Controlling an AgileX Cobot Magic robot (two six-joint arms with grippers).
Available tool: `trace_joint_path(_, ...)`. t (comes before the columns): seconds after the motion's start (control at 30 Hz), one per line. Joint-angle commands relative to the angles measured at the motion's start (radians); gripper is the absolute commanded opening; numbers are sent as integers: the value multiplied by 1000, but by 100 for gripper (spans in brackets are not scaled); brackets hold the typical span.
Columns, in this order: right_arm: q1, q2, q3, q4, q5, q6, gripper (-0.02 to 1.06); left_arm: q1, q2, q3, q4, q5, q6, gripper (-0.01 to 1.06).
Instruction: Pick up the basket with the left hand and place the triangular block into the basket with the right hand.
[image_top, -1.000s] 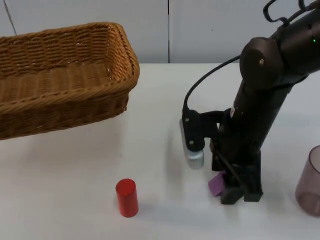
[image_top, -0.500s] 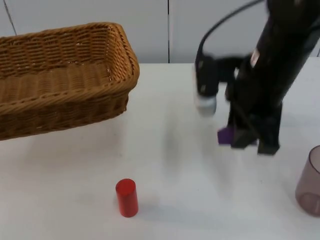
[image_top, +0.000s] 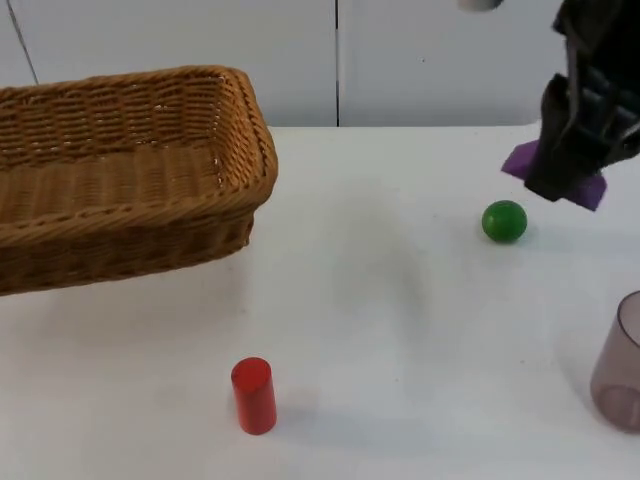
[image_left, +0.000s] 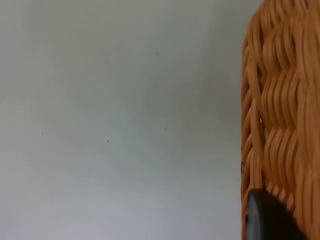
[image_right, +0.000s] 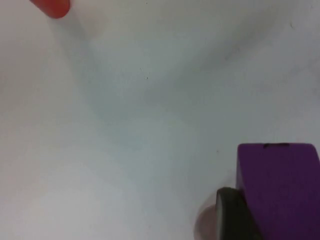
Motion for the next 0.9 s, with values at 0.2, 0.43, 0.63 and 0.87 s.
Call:
trace_joint_path(0.2,7,-14,-12,9,11,88,0,4,-11,2,-24,9,-10,0)
trace_joint_path(0.43,9,0,-214,156,-24,111,0,4,-11,2,-24,9,-10,0)
trace_joint_path(0.63,87,166,-452,196,-10,121,0,4,-11,2,-26,7,-10,0)
trace_joint_path(0.87,221,454,-722,196,-108,129,0,4,-11,2,-28,7,-10,0)
